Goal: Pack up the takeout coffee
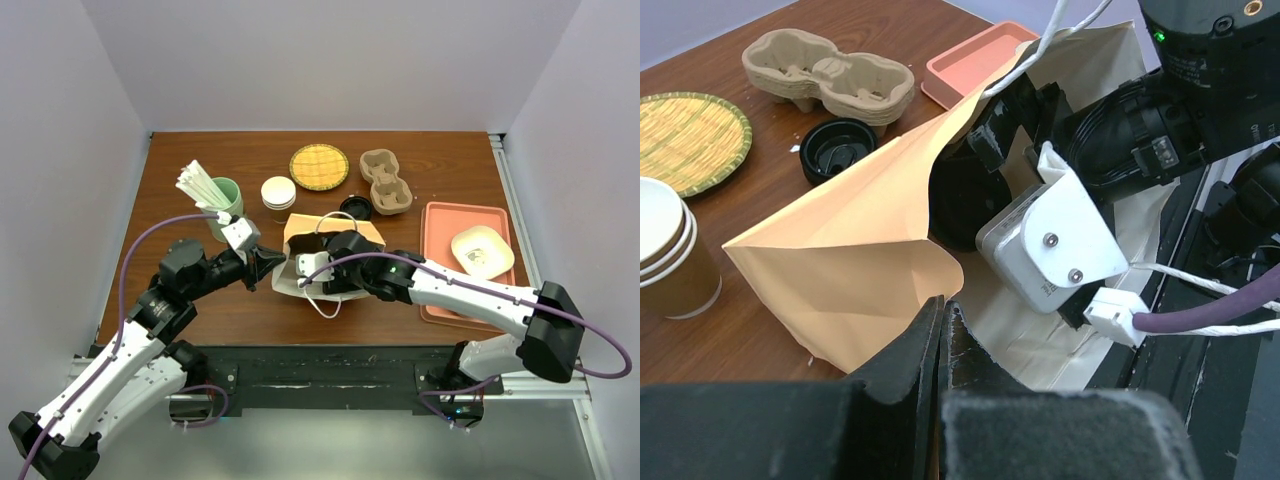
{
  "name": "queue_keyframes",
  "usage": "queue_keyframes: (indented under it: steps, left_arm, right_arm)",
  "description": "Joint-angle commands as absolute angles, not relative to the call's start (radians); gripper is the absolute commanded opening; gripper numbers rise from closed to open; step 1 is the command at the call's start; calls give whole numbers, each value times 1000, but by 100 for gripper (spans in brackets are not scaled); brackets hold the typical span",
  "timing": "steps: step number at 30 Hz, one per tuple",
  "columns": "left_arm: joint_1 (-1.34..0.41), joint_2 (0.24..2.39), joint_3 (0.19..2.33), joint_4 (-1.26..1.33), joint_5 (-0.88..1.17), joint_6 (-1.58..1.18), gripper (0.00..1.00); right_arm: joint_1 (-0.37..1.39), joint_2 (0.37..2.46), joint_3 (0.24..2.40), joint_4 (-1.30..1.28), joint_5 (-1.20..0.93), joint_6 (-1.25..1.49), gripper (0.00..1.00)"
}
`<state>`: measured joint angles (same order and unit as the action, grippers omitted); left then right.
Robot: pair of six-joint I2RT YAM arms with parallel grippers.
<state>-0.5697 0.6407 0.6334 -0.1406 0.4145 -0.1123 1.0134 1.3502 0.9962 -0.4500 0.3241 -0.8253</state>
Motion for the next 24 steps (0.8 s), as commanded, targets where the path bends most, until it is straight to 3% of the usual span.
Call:
queue_keyframes:
  steps: [1,24]
  left_arm:
    - [-572,635,653,-95,436,-118,0]
    - [-571,641,661,-98,443,-130,0]
  right_arm:
    - [1011,1376,1011,-428,336,-830,30]
    - [1008,1381,1017,-463,391,-836,30]
